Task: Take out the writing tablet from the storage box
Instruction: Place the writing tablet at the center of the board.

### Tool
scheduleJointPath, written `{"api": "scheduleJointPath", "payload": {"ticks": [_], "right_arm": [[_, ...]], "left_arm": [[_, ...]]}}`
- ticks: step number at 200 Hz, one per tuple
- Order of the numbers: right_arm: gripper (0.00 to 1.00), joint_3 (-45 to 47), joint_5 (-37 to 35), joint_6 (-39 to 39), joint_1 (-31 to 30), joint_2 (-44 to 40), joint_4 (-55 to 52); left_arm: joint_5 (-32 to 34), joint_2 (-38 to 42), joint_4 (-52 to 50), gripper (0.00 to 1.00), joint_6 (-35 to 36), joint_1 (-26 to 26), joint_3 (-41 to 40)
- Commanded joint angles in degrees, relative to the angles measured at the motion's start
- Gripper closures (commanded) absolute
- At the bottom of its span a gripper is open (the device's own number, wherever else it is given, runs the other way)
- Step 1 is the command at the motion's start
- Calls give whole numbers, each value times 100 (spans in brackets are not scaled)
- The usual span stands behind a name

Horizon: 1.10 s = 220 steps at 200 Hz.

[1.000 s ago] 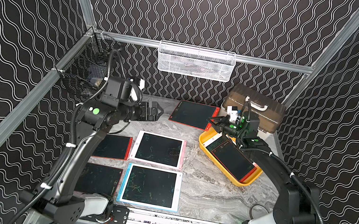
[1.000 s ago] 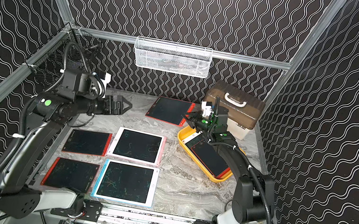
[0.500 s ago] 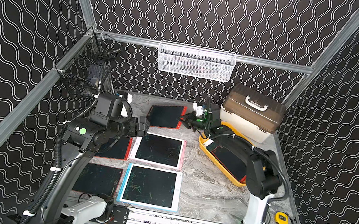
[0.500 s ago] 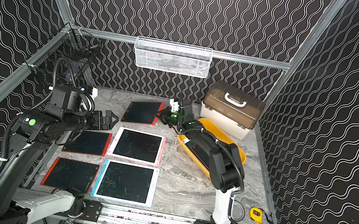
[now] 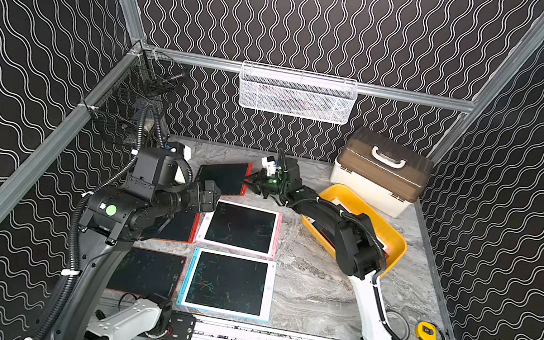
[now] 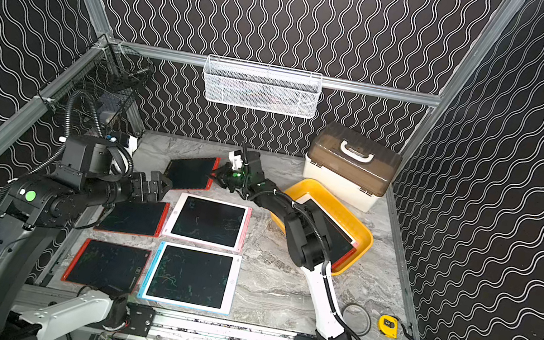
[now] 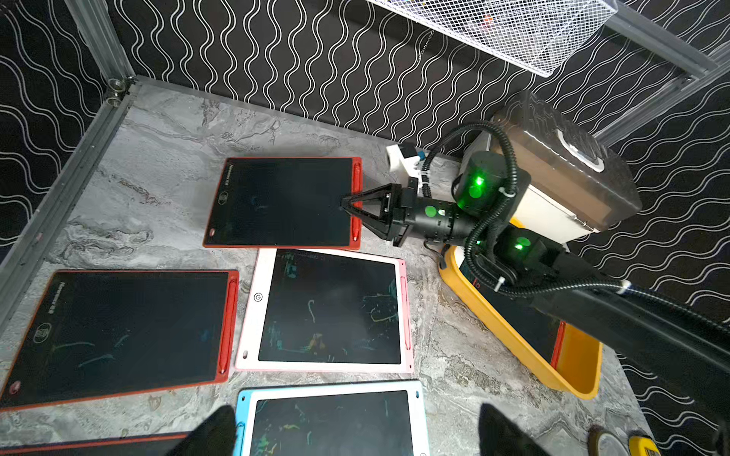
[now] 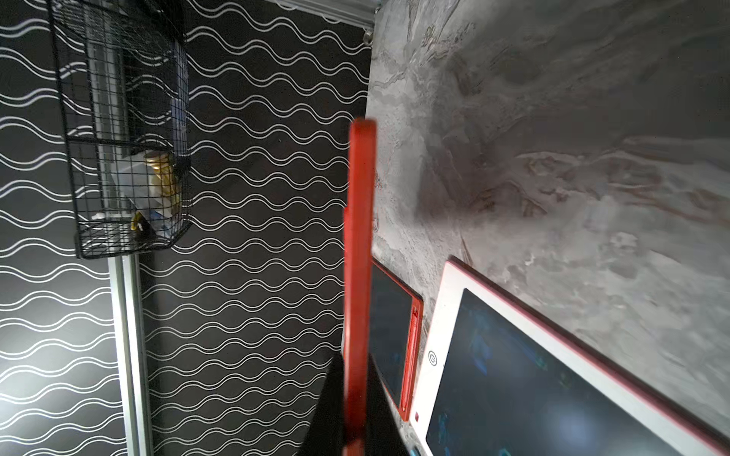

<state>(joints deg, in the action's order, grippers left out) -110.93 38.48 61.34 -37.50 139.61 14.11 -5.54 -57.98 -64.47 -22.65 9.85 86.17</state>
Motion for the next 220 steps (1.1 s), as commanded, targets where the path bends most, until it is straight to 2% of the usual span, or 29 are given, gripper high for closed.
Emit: {"api": "scheduleJointPath", "payload": {"ticks": [1, 67, 129, 220], "right_arm": [[100, -627, 168, 250, -112, 420, 268], [99, -2782, 189, 617, -542, 2026, -66], [97, -3737, -199, 892, -890, 2969, 217], [95, -4280, -1388, 734, -940, 3617, 235]], "left_arm": [[89, 23, -305, 1, -4, 8, 108], [162, -90, -819, 1, 221, 8, 454], [145, -81, -996, 1, 314, 52, 362], [-126, 213, -978, 1, 101, 70, -613]]}}
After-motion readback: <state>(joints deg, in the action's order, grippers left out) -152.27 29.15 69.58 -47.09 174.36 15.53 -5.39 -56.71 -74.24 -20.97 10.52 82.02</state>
